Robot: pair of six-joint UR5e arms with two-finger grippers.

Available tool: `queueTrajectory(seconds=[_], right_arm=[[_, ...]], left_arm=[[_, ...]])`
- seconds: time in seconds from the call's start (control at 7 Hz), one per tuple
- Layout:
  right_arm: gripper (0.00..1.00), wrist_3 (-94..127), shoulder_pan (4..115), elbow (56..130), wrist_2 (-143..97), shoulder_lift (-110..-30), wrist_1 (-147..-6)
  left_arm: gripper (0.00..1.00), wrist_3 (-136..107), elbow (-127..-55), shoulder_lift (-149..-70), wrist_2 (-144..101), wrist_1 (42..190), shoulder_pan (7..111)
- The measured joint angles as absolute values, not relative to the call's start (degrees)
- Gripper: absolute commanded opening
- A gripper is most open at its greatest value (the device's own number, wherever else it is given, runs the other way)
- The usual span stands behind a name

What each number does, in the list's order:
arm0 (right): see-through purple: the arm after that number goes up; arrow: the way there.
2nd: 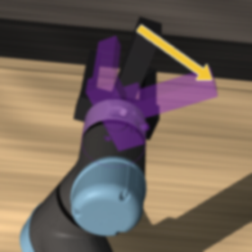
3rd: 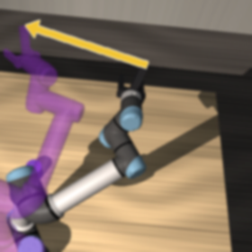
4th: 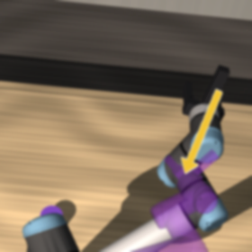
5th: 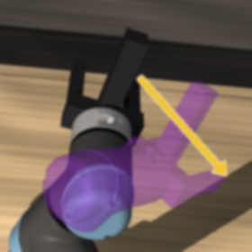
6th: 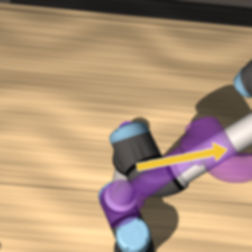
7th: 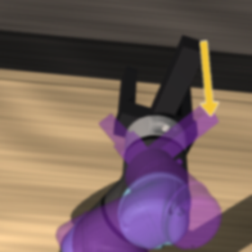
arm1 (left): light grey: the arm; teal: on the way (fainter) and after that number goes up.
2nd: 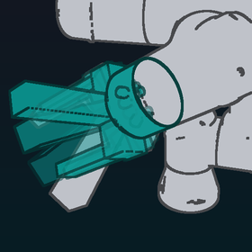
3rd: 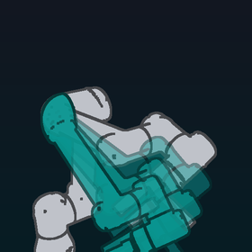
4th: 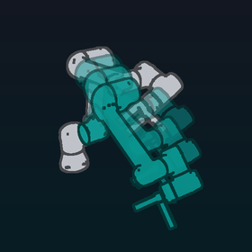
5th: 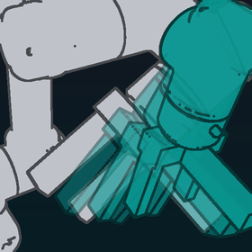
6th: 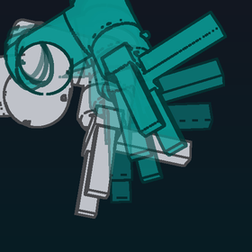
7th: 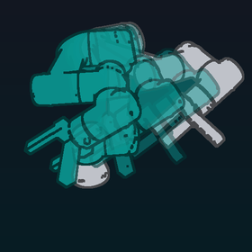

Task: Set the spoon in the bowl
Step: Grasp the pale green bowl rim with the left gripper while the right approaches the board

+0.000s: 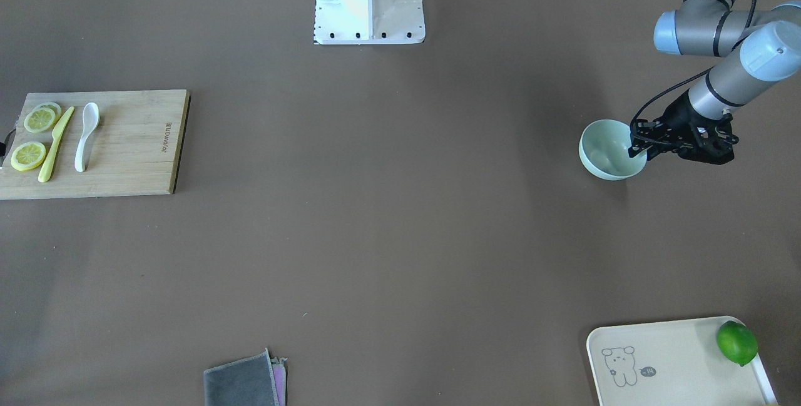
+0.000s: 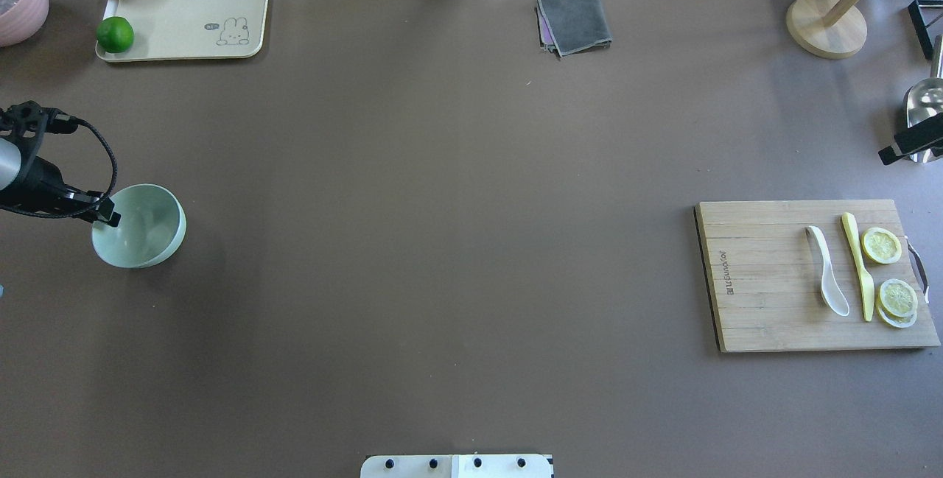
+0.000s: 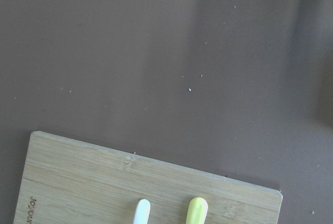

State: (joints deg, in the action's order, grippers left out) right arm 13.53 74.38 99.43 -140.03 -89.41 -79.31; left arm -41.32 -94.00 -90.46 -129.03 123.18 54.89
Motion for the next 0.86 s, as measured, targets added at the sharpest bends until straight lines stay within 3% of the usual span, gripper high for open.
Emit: queueTrajectory(seconds=[0.43, 0.86], right_arm=[[1.00, 20.86, 71.64, 100.77, -139.57, -89.27, -77.49], [1.00, 40.55, 61.75, 101.24, -133.61, -90.92, -65.18]], left_arm=[[0.00, -45.91, -94.72, -93.81, -129.22, 122.73, 54.79], [0.00, -64.98, -96.03, -103.97, -128.39, 122.42, 49.41]])
